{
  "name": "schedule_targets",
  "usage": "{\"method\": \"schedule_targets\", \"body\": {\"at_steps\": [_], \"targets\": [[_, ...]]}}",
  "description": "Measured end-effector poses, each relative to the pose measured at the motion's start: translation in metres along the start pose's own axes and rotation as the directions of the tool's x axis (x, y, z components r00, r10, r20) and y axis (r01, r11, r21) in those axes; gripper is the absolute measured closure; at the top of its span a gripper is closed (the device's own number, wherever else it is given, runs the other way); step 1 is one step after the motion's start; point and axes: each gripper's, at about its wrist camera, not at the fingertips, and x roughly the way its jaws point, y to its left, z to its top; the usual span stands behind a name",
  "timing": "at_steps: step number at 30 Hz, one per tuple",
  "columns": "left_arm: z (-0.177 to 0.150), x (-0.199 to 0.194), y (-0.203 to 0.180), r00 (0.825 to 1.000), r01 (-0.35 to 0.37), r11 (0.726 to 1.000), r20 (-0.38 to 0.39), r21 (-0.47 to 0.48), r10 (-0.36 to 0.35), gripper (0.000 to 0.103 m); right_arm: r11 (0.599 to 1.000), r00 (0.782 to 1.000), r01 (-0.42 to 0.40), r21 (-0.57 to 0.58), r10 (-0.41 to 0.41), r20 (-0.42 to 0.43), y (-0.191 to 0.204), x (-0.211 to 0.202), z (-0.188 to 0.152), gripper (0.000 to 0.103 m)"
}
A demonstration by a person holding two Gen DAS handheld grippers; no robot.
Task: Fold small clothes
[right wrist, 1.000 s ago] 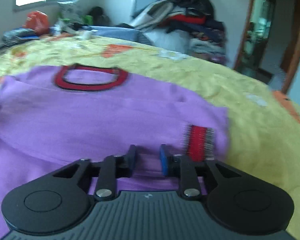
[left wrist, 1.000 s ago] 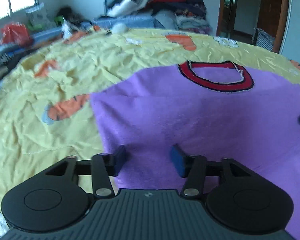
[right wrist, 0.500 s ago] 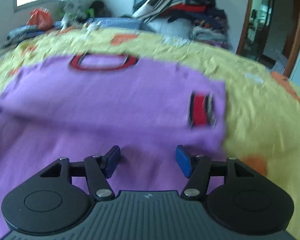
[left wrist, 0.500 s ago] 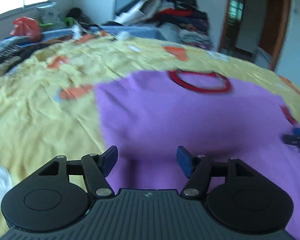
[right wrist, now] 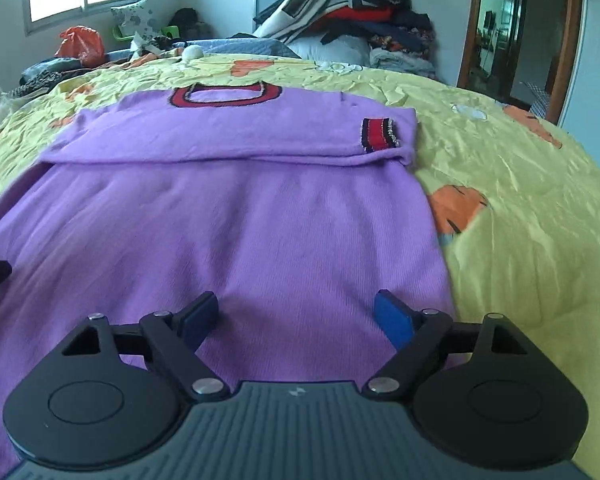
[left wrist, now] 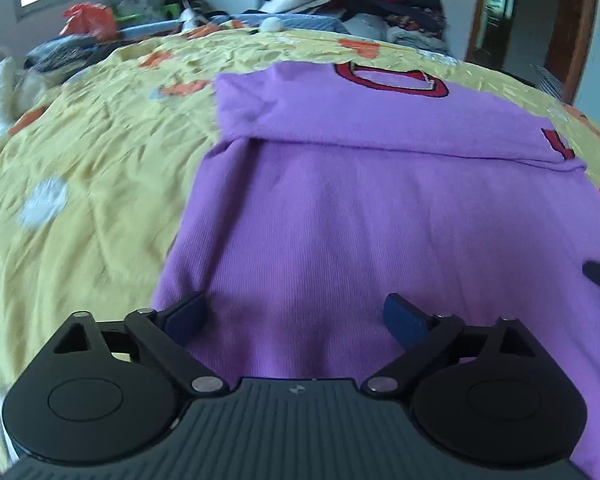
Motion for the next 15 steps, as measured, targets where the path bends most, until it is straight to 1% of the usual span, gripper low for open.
{"method": "schedule_targets", "body": {"at_steps": [4,6,15], "targets": [[-0.015,-0.013,-0.002,1.000,-0.013,1.000,0.008,-0.008,0.014,0.005,1.000,1.000,0.003,-0.015,-0.003,0.009,0.004,-0.016,-0.014,0.016],[-0.020,-0.018,-0.004,1.000,-0.016,1.000,0.007,-0.011,0.017,0.004,1.000,1.000,-0.005,0.001,0.005,0.004,0.004,-0.022,-0.020,0.016],[-0.047,-0.041,-0.005,1.000,-0.013,1.000,0.019,-0.007,0.013,0.002,1.000,1.000,-0.011,-0.012,0.011,0.017,0.006,-0.052,-0.050,0.015]]}}
